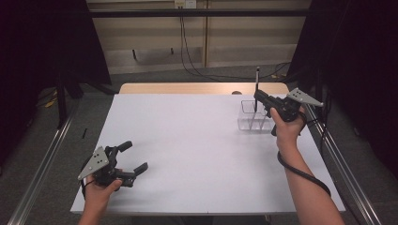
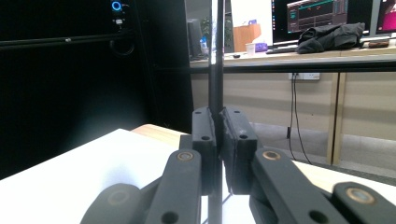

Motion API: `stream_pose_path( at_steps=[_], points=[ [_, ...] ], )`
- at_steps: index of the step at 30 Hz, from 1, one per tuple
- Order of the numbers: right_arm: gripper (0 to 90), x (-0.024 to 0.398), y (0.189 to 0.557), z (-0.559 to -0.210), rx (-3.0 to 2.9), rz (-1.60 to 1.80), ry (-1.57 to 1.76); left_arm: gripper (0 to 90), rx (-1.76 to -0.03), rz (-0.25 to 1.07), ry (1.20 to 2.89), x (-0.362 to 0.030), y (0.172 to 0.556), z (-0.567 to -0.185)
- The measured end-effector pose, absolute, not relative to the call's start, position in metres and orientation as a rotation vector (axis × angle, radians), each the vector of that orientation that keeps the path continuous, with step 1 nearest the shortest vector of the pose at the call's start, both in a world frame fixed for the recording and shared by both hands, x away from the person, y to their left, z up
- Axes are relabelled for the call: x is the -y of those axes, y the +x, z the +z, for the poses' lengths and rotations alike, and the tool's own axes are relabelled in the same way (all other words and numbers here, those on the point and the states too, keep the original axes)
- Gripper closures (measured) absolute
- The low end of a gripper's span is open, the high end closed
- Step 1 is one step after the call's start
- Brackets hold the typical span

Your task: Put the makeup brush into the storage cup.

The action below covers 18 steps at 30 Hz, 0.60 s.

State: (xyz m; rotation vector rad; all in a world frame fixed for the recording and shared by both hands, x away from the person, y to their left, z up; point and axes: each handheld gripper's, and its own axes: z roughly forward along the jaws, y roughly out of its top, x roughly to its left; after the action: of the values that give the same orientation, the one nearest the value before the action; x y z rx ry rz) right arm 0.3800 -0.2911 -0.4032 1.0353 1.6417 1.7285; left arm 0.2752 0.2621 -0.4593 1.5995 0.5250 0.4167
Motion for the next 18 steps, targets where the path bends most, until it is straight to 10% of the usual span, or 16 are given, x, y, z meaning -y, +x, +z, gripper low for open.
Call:
stream_pose_path(
  at_steps=[18],
  points=[
    [84.4,0.2953,0.3844,-0.4022,-1.635,1.680,1.043,1.7,-0.532,0.404,1.592,-0.2613,0.2749,-0.4599]
  ],
)
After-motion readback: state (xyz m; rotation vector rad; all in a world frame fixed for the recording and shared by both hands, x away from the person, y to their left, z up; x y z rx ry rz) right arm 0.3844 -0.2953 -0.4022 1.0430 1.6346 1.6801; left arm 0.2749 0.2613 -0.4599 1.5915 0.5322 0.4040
